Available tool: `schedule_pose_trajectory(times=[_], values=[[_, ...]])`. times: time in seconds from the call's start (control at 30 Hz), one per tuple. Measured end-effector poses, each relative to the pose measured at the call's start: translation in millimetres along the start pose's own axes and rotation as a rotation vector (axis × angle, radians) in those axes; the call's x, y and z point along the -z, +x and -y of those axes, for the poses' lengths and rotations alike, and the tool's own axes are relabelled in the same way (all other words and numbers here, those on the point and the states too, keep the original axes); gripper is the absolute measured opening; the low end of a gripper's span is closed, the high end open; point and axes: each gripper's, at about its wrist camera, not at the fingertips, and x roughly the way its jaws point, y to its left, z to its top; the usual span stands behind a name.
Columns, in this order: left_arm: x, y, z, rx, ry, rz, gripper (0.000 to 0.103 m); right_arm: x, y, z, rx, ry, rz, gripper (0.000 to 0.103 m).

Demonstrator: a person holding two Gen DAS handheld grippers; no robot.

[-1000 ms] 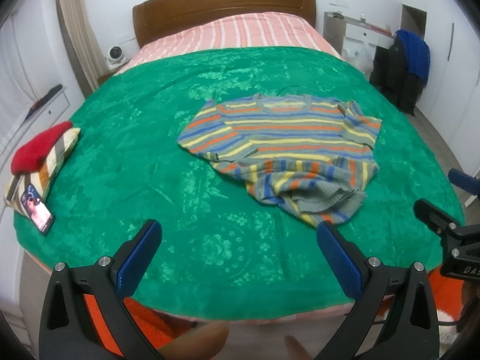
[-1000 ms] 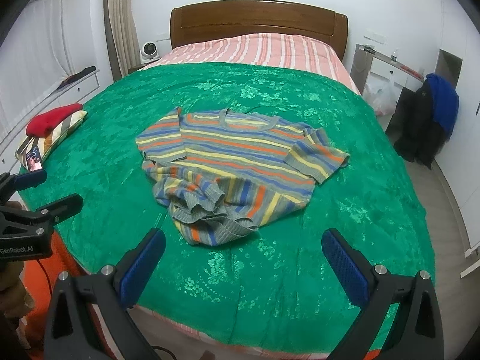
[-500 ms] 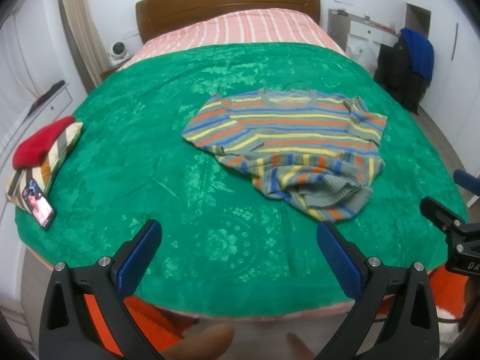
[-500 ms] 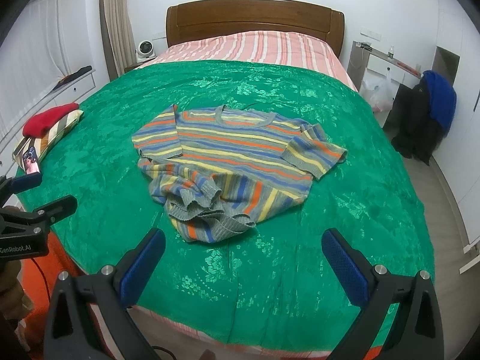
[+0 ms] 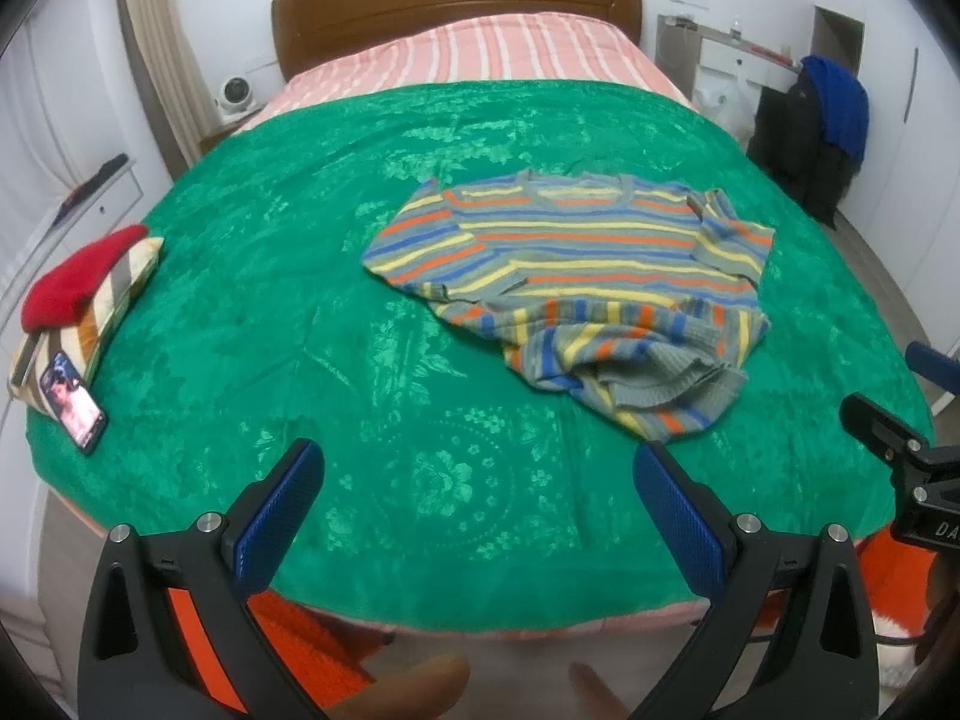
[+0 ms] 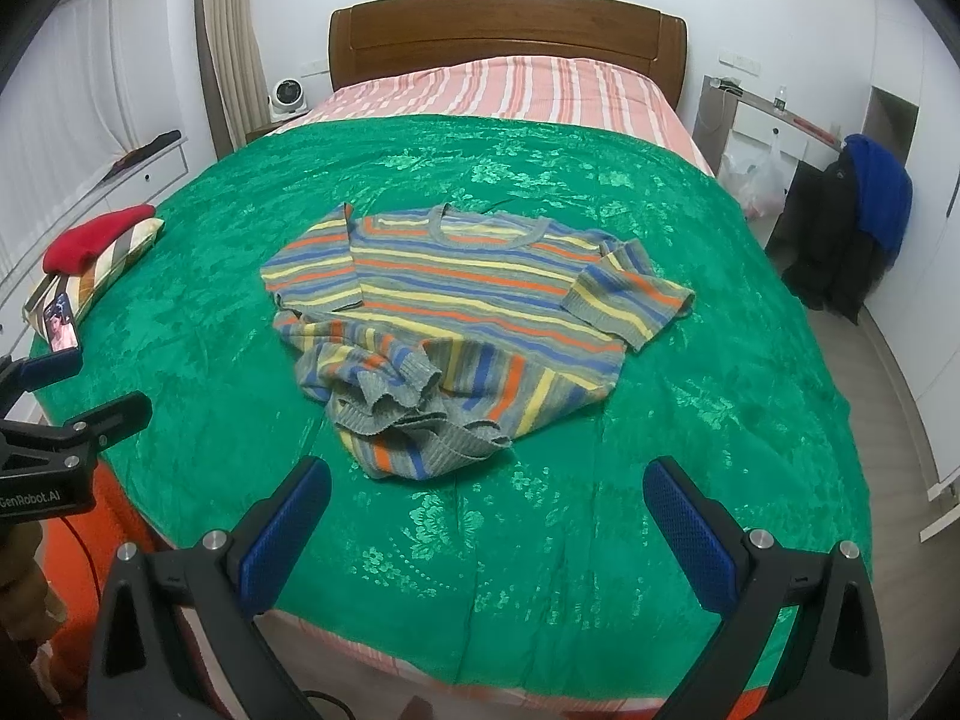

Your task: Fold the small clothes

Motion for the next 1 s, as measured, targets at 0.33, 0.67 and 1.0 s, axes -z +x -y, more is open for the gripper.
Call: schedule_pose_trajectory(times=[0.33, 0.67, 1.0], values=[[1.0, 4.1, -0.8, -0.007, 0.002, -0.013, 0.103, 1.9, 3.6, -1.4, -0.004, 0.005, -0.011, 0.103], [1.7, 10.7, -6.3, 0.003, -0.012, -0.045, 0.103, 2.8, 5.4, 1.3, -0.009, 0.011, -0.012, 0.103], [8.8, 33.2, -52.3, 0.081, -0.166, -0.089, 0.103, 1.5, 6.3, 50.9, 0.027, 0.145, 0.037, 0.103]])
